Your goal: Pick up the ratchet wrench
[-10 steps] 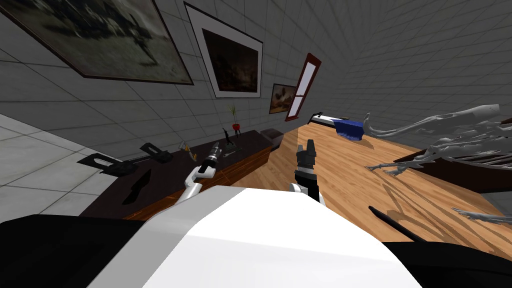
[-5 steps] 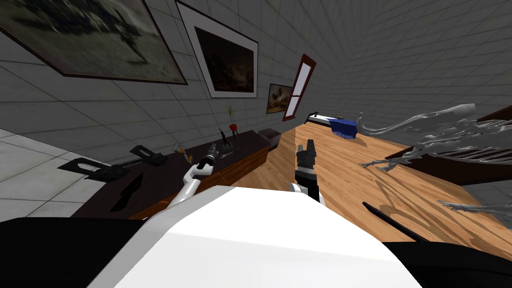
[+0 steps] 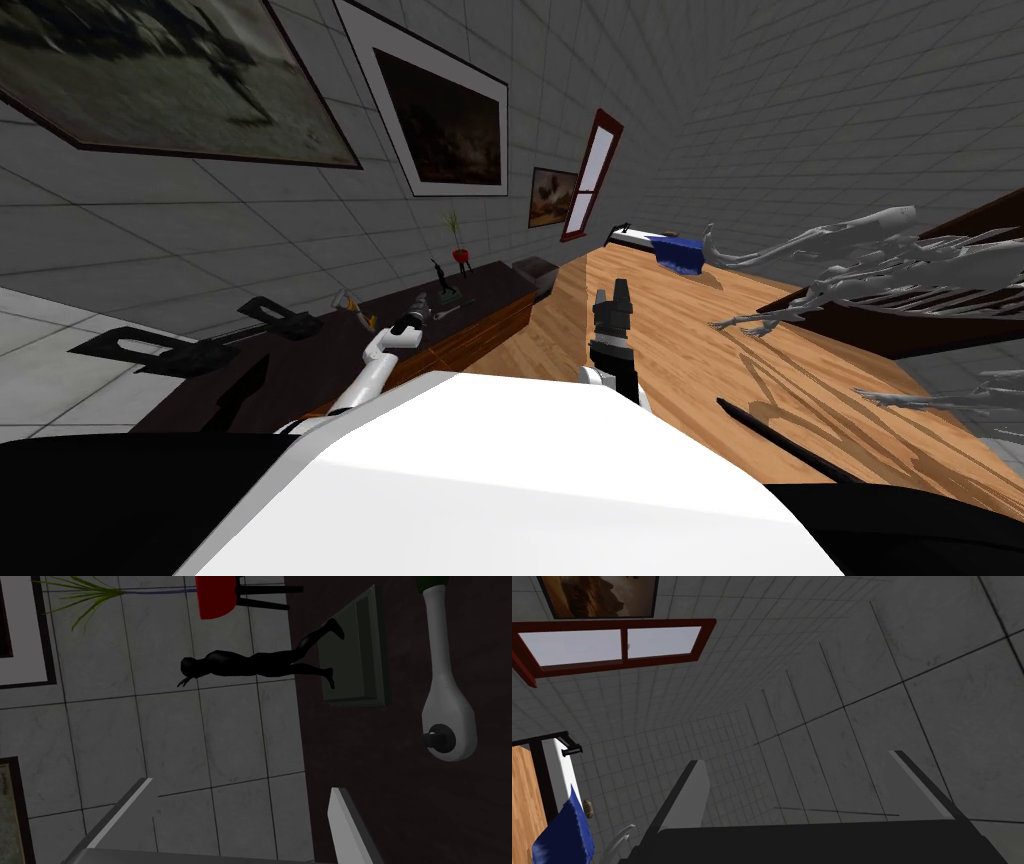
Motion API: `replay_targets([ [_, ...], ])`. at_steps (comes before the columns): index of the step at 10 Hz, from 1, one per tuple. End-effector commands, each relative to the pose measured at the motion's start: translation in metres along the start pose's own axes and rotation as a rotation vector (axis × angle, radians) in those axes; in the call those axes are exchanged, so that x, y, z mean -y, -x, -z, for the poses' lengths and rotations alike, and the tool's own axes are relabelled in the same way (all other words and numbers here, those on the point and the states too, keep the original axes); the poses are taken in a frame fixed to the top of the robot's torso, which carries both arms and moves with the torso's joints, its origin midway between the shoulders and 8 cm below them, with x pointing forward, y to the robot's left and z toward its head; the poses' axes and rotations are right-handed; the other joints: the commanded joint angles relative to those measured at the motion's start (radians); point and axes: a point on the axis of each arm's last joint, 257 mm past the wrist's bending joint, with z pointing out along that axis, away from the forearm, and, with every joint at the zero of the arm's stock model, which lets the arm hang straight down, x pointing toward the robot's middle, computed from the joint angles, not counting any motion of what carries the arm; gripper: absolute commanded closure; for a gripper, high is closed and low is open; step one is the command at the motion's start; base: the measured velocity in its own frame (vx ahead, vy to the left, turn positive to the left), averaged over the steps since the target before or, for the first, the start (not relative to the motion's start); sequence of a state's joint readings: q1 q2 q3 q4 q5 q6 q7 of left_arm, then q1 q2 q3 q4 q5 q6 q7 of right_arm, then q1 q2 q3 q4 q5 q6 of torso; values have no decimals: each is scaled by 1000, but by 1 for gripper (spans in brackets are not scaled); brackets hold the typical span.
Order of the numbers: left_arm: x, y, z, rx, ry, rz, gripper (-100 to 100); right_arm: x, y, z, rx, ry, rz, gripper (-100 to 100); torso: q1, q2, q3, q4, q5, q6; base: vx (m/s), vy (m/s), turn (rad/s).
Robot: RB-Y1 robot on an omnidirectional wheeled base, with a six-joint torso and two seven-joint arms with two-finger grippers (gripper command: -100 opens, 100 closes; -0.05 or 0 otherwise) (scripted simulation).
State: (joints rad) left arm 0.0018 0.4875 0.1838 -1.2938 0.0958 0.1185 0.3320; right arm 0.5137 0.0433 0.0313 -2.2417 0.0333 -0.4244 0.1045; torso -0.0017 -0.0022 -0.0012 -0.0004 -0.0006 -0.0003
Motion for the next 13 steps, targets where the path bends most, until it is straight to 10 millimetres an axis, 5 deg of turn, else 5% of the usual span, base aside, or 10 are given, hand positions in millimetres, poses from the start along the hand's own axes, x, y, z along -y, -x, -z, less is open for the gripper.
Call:
replay_targets([
  [1,-17,8,-1,25,47,11,-100,0,0,0,0,0,0,0,0,0,0,0,0,0,37,-25,-45],
  [13,-109,82,-3,213,381,145,-100,0,0,0,0,0,0,0,3,-3,-2,-1,1,0,52,-8,-59],
])
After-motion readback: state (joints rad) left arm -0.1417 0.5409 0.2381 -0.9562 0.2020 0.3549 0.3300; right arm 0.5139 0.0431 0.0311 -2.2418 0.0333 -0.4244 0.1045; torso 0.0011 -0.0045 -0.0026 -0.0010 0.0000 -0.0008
